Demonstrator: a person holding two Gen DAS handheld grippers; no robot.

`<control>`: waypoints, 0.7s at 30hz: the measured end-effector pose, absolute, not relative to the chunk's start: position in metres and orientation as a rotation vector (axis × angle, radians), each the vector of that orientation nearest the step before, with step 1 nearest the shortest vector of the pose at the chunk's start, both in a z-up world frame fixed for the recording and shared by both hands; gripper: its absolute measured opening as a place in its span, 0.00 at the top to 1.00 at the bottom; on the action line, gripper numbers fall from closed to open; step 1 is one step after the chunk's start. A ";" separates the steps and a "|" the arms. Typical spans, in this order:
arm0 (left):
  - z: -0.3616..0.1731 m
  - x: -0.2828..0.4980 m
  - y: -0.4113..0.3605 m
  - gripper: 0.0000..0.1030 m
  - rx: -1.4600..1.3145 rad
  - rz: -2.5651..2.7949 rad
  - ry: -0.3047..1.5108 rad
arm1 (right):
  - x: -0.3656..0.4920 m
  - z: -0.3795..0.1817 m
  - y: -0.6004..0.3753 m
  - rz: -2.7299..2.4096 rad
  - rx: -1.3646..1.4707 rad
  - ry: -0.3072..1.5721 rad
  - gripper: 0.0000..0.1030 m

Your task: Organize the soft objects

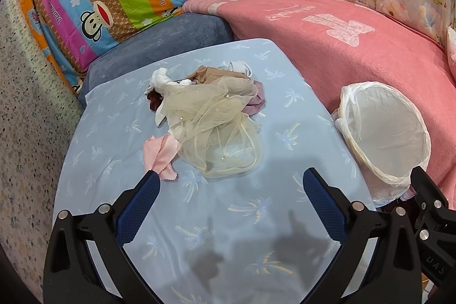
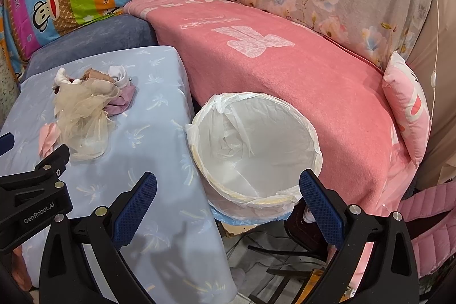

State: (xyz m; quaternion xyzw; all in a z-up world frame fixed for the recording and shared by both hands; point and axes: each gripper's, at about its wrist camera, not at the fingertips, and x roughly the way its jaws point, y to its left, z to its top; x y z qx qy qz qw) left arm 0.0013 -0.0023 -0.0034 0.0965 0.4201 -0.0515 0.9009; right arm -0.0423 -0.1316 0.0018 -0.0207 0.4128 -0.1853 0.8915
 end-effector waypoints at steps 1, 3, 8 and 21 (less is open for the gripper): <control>-0.003 0.001 -0.002 0.07 0.200 -0.107 0.869 | -0.042 0.002 -0.132 -0.385 -0.043 0.857 0.06; -0.003 0.001 -0.002 0.07 0.200 -0.107 0.869 | -0.042 0.002 -0.132 -0.385 -0.043 0.857 0.06; -0.003 0.001 -0.002 0.07 0.200 -0.109 0.869 | -0.042 0.002 -0.132 -0.384 -0.044 0.858 0.06; -0.001 0.002 -0.003 0.07 0.200 -0.109 0.869 | -0.043 0.003 -0.133 -0.380 -0.038 0.857 0.06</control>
